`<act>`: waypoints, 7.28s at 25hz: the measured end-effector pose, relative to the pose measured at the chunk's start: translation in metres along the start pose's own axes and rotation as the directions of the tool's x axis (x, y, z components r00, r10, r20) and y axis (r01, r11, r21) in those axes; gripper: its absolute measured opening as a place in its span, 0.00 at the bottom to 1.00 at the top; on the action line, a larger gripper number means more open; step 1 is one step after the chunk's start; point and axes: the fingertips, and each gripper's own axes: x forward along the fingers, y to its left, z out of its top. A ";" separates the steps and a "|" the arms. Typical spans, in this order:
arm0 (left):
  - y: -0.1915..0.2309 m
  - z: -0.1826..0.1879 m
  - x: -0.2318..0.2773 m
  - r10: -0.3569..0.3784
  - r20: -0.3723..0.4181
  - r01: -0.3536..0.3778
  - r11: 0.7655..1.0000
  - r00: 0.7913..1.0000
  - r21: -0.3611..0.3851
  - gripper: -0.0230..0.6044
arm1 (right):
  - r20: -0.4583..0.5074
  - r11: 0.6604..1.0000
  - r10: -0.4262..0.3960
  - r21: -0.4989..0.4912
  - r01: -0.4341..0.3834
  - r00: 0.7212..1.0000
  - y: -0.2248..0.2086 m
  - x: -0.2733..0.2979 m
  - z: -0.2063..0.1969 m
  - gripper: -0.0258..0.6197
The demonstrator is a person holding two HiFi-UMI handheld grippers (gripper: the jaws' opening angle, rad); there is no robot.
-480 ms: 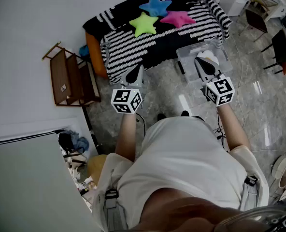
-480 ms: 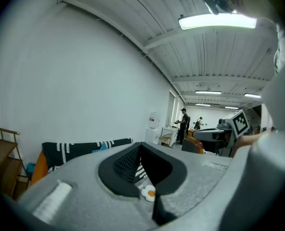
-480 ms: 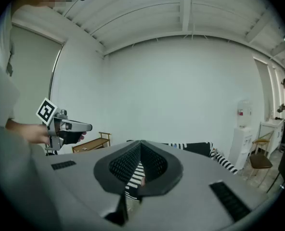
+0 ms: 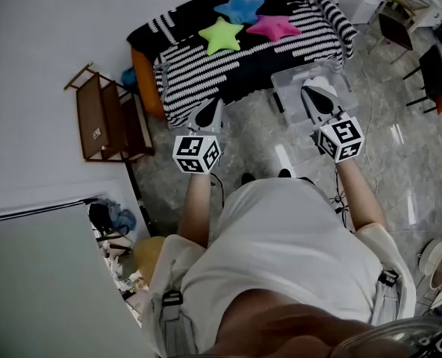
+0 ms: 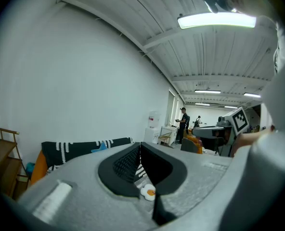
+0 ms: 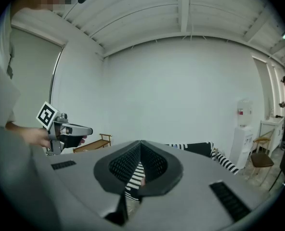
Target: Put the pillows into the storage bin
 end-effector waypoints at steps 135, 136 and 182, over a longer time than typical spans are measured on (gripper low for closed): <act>0.331 -0.134 0.517 -0.169 -0.468 0.205 0.978 0.867 0.026 0.62 | -0.341 0.923 -0.220 0.231 0.309 0.914 -0.274 0.420 -0.141 0.04; 0.337 -0.145 0.523 -0.166 -0.482 0.204 0.978 0.860 0.028 0.62 | -0.349 0.917 -0.220 0.244 0.315 0.911 -0.274 0.425 -0.148 0.04; 0.611 -0.609 0.684 0.248 -0.842 0.078 0.943 0.480 0.323 0.76 | -0.488 0.835 0.090 0.513 0.202 0.868 -0.228 0.637 -0.525 0.04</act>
